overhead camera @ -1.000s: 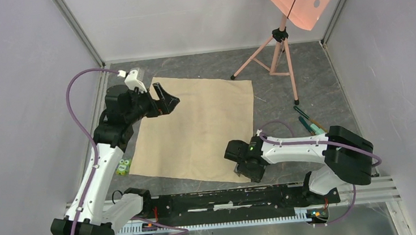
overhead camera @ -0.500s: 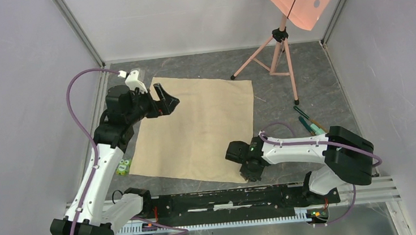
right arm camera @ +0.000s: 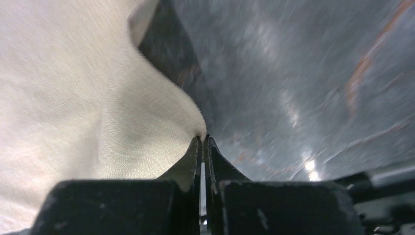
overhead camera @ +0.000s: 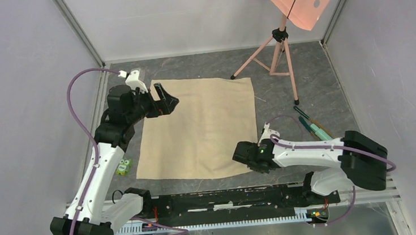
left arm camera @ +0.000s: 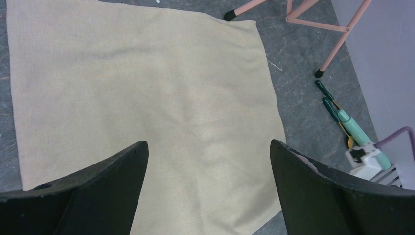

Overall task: Fold the napkin into a case and place the utensils inside
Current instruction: Pick up the flattened napkin from the center of the board, then flatten the napkin at the center of the board.

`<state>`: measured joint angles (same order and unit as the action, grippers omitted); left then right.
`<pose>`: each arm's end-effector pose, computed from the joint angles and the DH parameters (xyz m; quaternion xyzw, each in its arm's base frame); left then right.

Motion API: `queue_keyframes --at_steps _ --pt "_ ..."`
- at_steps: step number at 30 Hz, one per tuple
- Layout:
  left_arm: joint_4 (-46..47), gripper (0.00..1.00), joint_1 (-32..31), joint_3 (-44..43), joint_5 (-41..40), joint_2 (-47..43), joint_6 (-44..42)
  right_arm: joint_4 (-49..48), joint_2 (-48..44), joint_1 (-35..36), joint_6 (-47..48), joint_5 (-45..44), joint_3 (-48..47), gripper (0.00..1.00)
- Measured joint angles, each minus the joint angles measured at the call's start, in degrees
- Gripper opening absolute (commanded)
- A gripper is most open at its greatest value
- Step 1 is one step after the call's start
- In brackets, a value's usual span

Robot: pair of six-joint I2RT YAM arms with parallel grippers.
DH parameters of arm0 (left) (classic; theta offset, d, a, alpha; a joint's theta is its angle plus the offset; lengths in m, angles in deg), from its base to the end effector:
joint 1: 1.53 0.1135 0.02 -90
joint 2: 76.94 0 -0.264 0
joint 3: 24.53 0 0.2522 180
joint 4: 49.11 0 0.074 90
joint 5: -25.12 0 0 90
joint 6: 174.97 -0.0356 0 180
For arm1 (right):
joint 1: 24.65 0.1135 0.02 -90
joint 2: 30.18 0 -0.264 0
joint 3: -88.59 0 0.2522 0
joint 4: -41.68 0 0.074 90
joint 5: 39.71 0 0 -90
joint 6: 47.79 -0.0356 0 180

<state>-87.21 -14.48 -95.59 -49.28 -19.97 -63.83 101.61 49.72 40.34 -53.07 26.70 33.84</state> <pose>0.2119 -0.0585 0.3522 0.0144 0.8341 -0.2670 0.4825 0.1022 0.1853 0.1600 0.2640 0.9417 0.0064 0.2084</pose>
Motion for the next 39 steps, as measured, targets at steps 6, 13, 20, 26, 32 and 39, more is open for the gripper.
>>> queue_keyframes --at_steps 6,13,20,26,32,39 --pt "0.07 1.0 -0.07 0.37 -0.24 2.38 0.04 -3.45 -14.56 -2.14 13.09 -15.02 6.49 0.0" --pt "0.7 0.96 -0.44 1.29 1.22 8.11 2.82 -16.26 -30.8 -17.7 38.25 -19.56 15.06 0.0" --pt "-5.25 0.79 -2.32 9.62 -2.21 9.6 12.13 -26.4 -27.36 -29.29 60.61 -19.98 15.15 0.0" --pt "-20.98 0.69 -27.32 13.4 -16.94 6.64 34.34 -34.45 -23.56 -31.3 71.76 -14.86 14.6 0.0" --pt "-31.08 0.57 -45.9 17.11 -24.09 4.61 60.89 -38.27 -23.02 -31.87 76.83 -11.45 14.23 0.0" --pt "-38.16 0.52 -47.82 17.09 -27.58 10.62 74.47 -40.28 -23.47 -32.61 77.68 -7.8 14.36 0.0"
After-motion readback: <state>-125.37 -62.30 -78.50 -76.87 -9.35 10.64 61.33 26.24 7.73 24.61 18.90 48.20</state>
